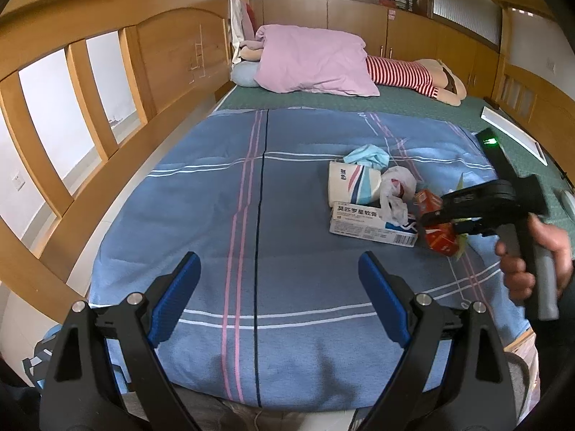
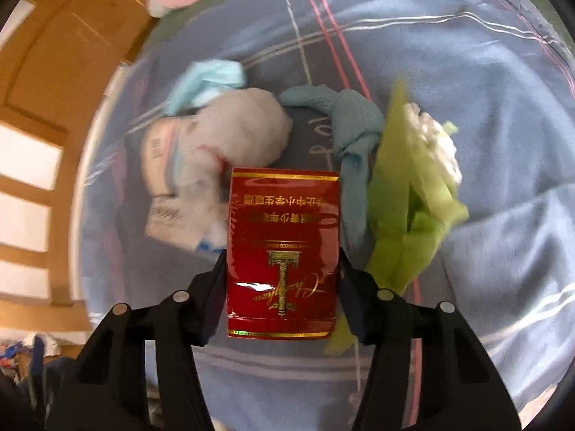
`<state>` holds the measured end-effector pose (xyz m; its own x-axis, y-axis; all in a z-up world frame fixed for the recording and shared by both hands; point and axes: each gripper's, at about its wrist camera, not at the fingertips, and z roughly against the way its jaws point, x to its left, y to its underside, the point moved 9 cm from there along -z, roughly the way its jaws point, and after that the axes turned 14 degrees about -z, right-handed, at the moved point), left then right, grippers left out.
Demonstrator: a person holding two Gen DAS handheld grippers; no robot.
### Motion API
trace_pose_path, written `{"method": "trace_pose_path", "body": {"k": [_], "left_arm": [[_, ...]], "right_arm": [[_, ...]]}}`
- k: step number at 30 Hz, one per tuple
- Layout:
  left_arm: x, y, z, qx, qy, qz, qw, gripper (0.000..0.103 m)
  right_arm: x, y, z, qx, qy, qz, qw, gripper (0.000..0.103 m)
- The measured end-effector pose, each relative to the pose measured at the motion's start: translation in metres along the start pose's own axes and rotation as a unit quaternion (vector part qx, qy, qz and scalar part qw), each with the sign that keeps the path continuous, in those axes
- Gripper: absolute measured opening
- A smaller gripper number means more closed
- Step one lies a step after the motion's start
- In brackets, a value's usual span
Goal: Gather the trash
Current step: 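Grasp the white plastic bag with the left gripper while the right gripper holds the red box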
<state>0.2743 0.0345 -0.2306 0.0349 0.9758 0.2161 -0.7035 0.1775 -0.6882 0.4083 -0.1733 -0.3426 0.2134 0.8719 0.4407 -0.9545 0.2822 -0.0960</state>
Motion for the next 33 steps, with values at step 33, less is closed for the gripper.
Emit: {"method": "trace_pose_path", "body": {"k": [33], "left_arm": [[-0.210,-0.104,-0.207,-0.014,0.014,-0.199,0.9798,0.050]], "right_arm": [[-0.140,0.084,0.136,-0.094,-0.129,-0.122,0.980,0.056]]}}
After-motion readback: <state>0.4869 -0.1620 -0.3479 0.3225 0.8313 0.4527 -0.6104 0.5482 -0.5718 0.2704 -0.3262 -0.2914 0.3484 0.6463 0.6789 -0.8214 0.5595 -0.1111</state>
